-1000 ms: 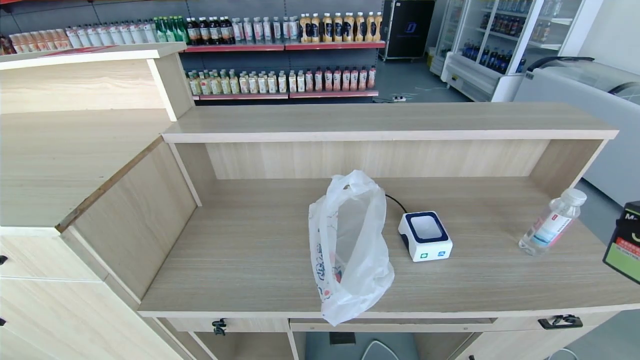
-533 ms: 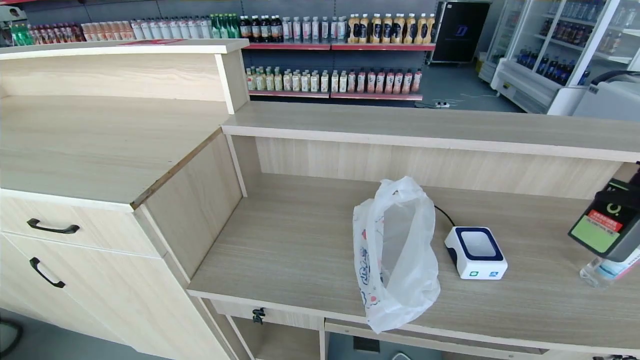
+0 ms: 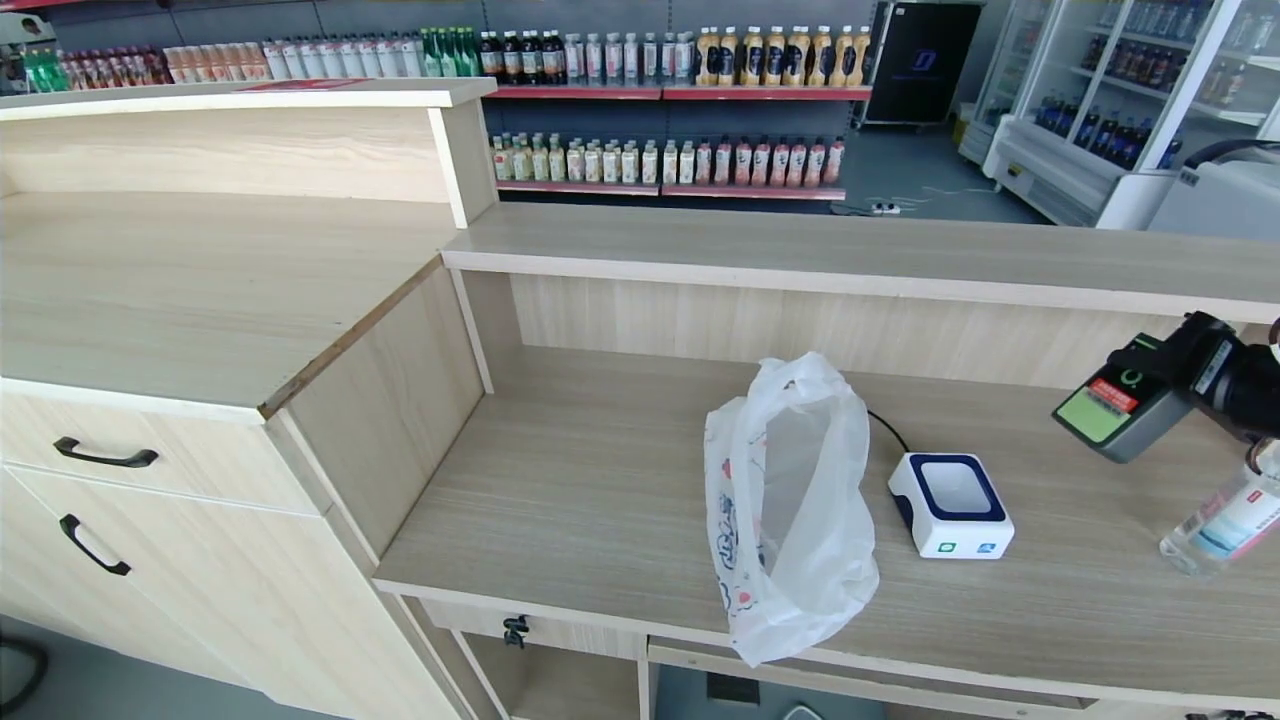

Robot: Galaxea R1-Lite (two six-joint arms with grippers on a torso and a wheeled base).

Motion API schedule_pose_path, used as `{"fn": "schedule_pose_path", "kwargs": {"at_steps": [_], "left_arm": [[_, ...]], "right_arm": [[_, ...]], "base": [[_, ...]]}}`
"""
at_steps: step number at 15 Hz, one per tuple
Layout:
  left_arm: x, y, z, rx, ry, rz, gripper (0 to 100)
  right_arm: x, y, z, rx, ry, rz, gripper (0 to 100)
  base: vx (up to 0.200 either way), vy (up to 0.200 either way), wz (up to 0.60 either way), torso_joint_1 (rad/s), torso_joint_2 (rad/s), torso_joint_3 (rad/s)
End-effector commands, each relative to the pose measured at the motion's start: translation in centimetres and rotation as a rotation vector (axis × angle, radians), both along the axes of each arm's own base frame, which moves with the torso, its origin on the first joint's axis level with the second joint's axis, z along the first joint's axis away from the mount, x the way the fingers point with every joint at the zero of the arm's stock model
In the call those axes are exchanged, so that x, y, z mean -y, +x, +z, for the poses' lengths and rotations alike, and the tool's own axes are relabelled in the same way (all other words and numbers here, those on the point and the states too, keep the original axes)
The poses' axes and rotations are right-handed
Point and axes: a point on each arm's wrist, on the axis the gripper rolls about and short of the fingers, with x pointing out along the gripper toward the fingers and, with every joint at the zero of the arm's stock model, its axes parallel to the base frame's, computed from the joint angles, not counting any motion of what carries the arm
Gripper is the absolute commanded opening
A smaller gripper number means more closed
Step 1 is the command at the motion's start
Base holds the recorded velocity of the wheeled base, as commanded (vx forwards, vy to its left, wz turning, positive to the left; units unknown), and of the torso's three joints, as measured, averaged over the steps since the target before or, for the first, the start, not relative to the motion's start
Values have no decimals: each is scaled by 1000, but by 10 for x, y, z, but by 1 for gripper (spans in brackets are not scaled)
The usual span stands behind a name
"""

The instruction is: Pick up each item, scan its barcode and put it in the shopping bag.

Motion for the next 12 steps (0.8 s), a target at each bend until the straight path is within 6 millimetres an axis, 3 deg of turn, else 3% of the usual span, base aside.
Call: {"fn": "schedule_pose_path", "kwargs": {"at_steps": [1,5,12], "left_arm": [[0,0,0,0,0,1,100],[0,0,0,0,0,1,100],[0,0,0,0,0,1,100]], "right_arm": [[5,16,-26,-78,38,21,0],[-5,31,-39,-65,72,191,0],[-9,44,-60,-84,21,283,0]], "base": [[0,0,0,0,0,0],[0,0,0,0,0,0],[0,0,0,0,0,0]]}}
